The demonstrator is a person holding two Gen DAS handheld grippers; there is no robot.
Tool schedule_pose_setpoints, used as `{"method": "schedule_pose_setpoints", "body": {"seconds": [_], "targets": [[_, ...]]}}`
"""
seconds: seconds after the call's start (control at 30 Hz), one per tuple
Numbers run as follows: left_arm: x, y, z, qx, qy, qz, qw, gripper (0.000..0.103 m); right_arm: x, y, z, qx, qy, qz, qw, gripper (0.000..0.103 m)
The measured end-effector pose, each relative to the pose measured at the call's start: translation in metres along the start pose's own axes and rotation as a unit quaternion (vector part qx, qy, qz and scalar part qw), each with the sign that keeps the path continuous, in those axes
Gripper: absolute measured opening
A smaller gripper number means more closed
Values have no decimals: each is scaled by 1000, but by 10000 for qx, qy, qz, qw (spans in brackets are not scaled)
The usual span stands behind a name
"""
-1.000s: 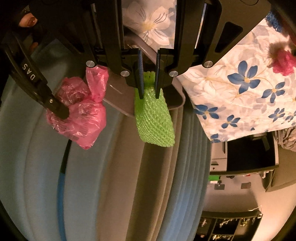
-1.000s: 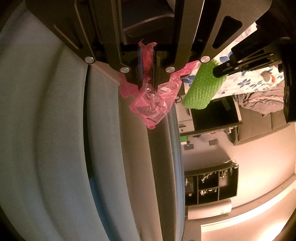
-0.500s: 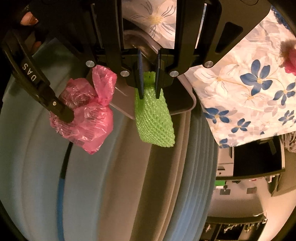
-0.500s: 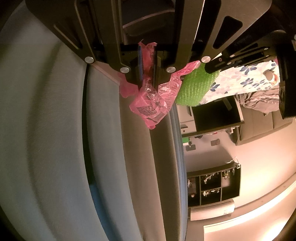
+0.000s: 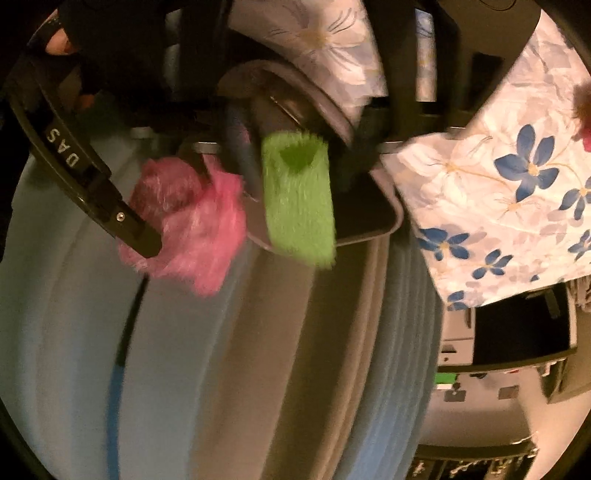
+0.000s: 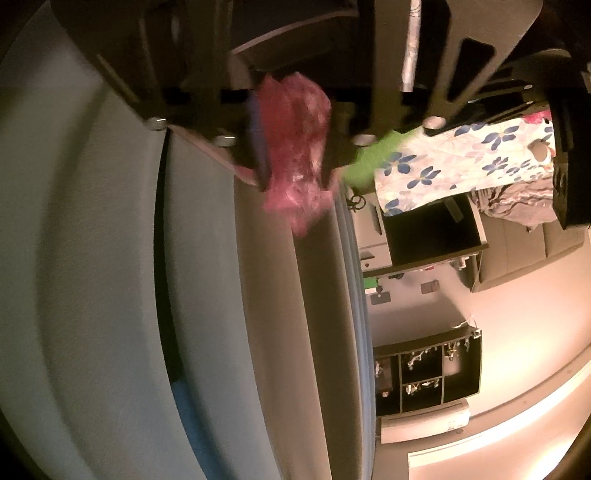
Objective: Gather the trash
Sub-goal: 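Open both tools over the wastebasket to drop the sleeve and bag, then move back to the bed and grasp the black plastic bag with the left tool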
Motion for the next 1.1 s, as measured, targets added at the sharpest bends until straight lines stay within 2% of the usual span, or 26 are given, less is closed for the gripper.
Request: {"method": "schedule_pose_setpoints", "body": {"seconds": [0.03,0.17,0.37,0.5,0.57,0.77,0.93,1.1], "targets": [[-3,1,-6,-132,45,79,9999,76,0,0,1,-1,-24,12,10000,41],[-8,1,-25,-432,126,53,9990,84,-3,0,4,16,-96,12,10000,42],[-32,2,-44,-568,553,239,9966,93,-22,3,-1,38,-172,151,9997,65],[-61,-4,-62,-558,1097,340,9918,93,-35,3,-8,-8,-195,263,9995,81],[-76,-8,-71,-569,1327,390,9887,93,-41,1,-16,-54,-153,268,9995,84],[-141,-26,-108,-604,2122,583,9736,93,-56,-5,-48,-175,120,250,9995,87],[-196,-49,-136,-540,2615,665,9614,93,-66,-14,-83,-187,477,161,9986,87],[-254,-84,-174,-787,3142,733,9432,93,-69,-28,-121,-289,841,10,9960,87]]}}
Point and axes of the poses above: each gripper's, at about its wrist camera, not at the fingertips, and x roughly the way its jaws point, z to its right, y to its top, the point moved 9 cm from there along x, roughly the way its jaws point, and after that the axes turned 5 degrees about y, right-handed, at the moved point
